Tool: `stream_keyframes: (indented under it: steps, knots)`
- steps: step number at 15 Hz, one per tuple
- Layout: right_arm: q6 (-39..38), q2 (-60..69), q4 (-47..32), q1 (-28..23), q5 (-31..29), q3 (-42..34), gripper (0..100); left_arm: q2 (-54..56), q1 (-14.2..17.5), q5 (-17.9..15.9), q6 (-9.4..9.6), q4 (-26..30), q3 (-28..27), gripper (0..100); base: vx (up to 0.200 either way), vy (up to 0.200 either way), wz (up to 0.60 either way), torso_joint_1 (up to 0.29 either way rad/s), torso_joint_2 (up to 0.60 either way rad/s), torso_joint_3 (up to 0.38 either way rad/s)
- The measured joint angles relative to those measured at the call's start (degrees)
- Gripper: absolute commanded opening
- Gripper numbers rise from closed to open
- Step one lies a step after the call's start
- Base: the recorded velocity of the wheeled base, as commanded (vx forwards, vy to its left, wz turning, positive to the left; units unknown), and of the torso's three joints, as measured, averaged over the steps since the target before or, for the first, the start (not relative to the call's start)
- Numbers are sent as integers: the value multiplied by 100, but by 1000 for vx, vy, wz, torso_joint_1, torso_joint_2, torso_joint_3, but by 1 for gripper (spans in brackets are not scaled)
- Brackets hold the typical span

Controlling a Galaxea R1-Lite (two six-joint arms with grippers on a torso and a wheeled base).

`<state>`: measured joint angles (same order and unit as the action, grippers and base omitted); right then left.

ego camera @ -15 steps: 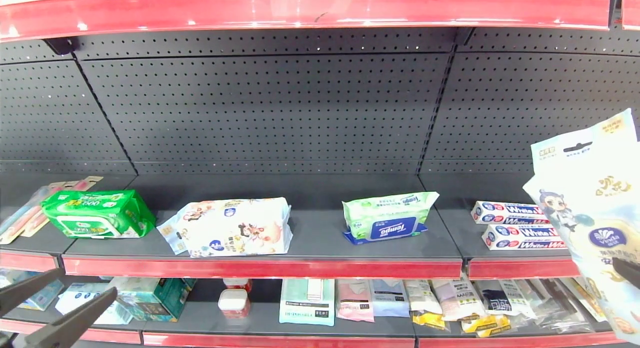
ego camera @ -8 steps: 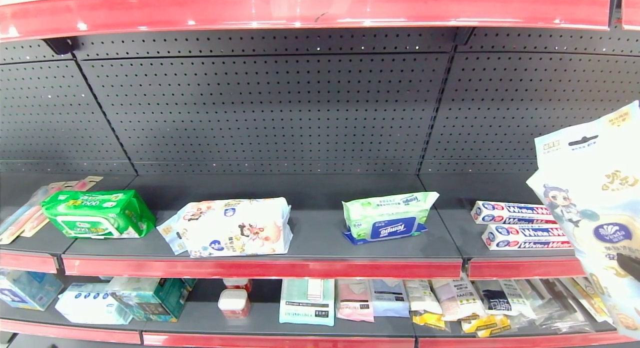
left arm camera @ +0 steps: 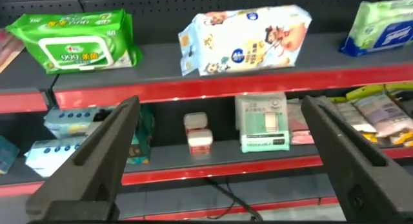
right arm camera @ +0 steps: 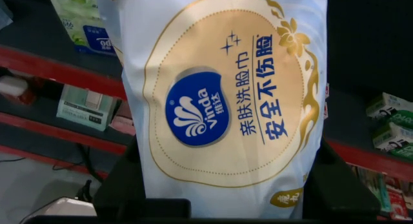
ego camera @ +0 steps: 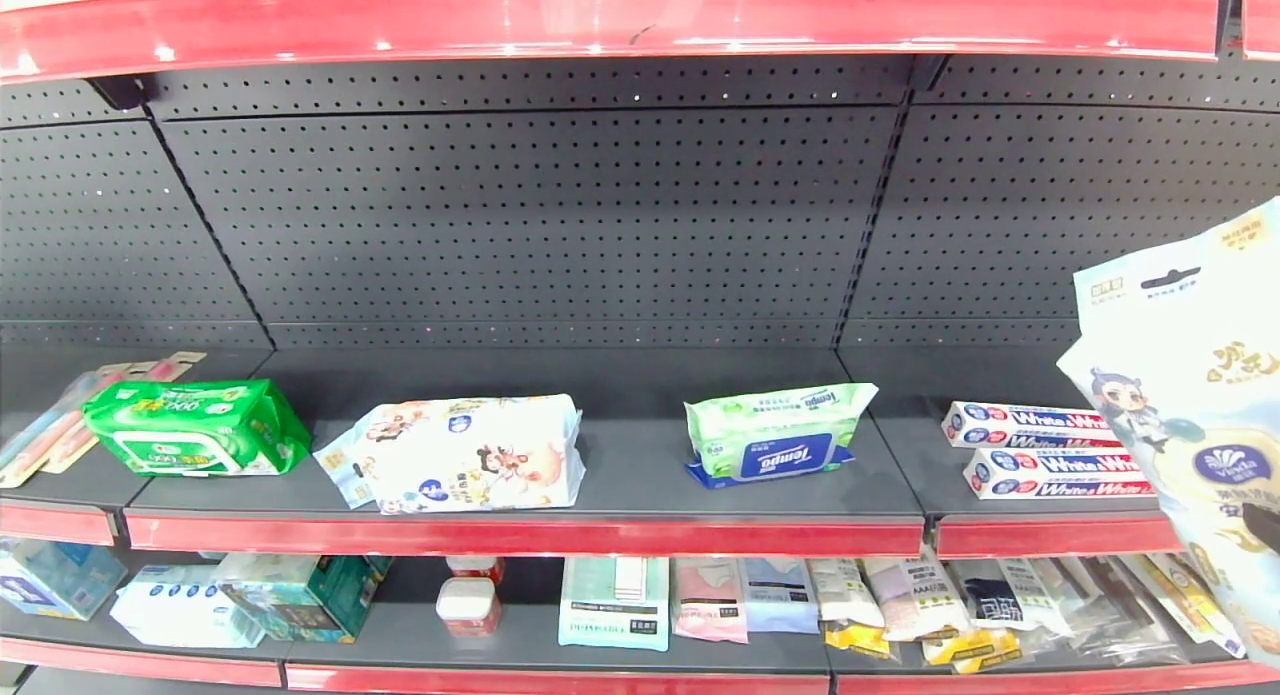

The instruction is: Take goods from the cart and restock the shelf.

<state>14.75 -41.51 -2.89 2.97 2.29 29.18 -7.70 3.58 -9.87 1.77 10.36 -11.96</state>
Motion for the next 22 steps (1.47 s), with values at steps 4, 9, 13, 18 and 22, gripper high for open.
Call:
stream_keyframes:
  steps: [4,9,13,18,22]
  knots:
    - [-6,-38,-1,0,6,20,0,162,0,6,26,-2,138,100,0,0,600,5,-4,1]
    - [-2,-60,7,20,30,72,0,283,0,28,59,23,221,100,0,0,0,0,0,0]
    - [145,-228,-1,201,260,336,0,307,5,227,171,-128,535,100,0,0,0,0,0,0]
    - [191,-945,0,758,261,870,0,311,0,1529,-104,-227,692,100,0,0,0,0,0,0]
    - [194,-1359,-1,901,250,1134,0,308,0,1924,-277,-249,703,100,0,0,0,0,0,0]
